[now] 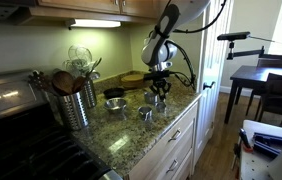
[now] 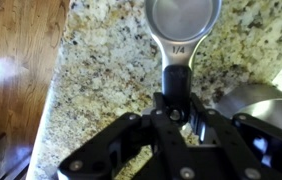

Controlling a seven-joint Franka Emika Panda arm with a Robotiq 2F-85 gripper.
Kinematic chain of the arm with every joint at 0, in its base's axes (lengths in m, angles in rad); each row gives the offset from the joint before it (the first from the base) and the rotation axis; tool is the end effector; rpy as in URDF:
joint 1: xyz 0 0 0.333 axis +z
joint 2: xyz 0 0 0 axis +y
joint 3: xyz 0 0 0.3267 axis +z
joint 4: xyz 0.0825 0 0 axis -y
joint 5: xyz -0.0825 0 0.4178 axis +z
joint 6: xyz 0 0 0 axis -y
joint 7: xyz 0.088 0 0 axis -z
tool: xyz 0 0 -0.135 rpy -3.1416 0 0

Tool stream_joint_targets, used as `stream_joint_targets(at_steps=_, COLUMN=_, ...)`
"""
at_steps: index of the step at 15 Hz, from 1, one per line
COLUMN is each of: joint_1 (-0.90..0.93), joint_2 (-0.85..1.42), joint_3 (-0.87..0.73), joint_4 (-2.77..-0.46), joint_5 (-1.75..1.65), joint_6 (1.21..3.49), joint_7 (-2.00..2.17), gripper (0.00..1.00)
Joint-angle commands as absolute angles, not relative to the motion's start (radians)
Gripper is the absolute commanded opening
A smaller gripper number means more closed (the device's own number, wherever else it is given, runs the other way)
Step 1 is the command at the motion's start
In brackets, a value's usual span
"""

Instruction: Unstack the silver measuring cups

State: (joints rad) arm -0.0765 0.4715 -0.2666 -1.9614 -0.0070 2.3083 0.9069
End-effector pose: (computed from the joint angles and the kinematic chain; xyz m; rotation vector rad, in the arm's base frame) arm 0.5927 -0.2119 0.1883 2.4462 -1.7164 -0.1036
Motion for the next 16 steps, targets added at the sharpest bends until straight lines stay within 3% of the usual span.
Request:
stream_joint_targets(at_steps=1, joint_1=-0.096, joint_2=0.467, joint_3=-0.253, joint_4=-1.979, joint_5=0.022, joint_6=2.336, joint_7=0.889, gripper=0.22)
stream_joint_targets(at_steps=2, joint_1=-0.096, joint_2=0.467, joint_3=-0.253, joint_4=-1.98, joint_5=0.023, joint_6=2.336, joint_7=0.888, gripper=0.51)
stream_joint_targets(at_steps=3, joint_1=-0.096, joint_2=0.465, joint_3=-0.254, joint_4=-1.983, joint_5=0.023, joint_6=2.334, joint_7=0.888, gripper=0.52)
stream_joint_targets(at_steps=10, joint_1=-0.055, joint_2=0.382, joint_3=-0.277, joint_4=-2.042, joint_5=-0.044, joint_6=2.309, joint_7=0.917, gripper=0.97)
stream_joint_targets(at_steps=14, joint_1=-0.023, joint_2=0.296, joint_3=-0.267, joint_4=-2.108, joint_5=-0.093, joint_6=2.305, joint_7=0.925, gripper=1.0)
stream_joint_targets(at_steps=16, joint_1=-0.047, joint_2=0.374, joint_3=-0.255, joint_4=-2.029, joint_5=-0.071, joint_6=2.304, joint_7=0.909, gripper=1.0)
